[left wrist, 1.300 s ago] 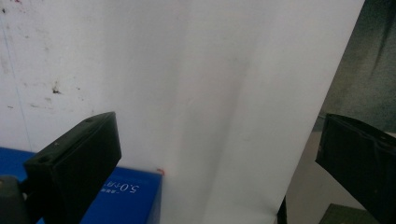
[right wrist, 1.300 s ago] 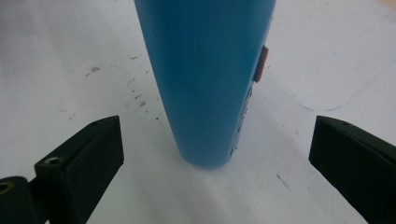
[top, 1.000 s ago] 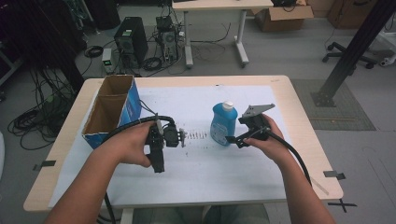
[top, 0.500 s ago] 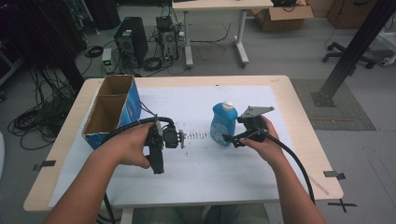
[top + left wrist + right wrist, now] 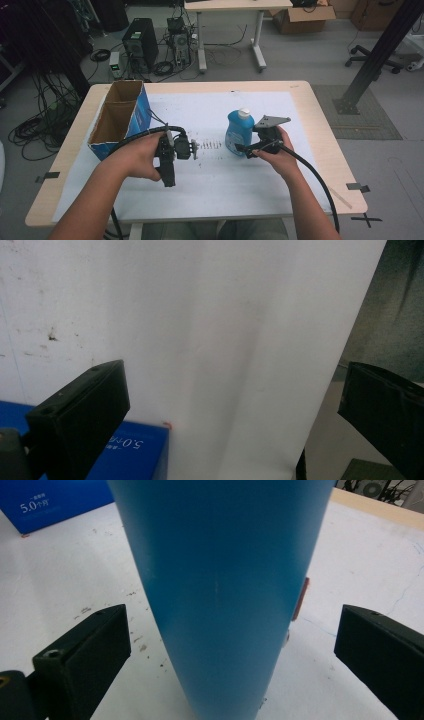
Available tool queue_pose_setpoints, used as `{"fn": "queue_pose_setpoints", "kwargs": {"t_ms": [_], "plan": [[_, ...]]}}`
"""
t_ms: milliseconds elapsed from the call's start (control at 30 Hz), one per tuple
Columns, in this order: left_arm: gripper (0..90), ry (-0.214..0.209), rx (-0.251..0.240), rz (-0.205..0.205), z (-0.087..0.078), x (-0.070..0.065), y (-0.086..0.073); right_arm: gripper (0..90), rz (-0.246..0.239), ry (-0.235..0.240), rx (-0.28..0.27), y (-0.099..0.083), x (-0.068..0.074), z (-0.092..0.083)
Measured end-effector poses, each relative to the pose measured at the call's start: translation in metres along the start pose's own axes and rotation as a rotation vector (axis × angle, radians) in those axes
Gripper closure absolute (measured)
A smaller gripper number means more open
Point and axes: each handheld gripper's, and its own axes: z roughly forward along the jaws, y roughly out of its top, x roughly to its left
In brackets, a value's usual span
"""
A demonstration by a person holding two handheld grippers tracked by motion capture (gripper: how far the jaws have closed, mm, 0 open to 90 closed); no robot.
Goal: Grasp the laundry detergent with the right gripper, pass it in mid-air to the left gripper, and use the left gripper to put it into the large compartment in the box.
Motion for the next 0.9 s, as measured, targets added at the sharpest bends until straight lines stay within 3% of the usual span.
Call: {"fn": "queue_pose_setpoints", "kwargs": {"t_ms": [900], "plan": [[0.2,-0.002,-0.009,-0.008,0.002,0.000,-0.003,4.7,0.044,-0.036,-0.088,-0.003,0.004,0.011]]}}
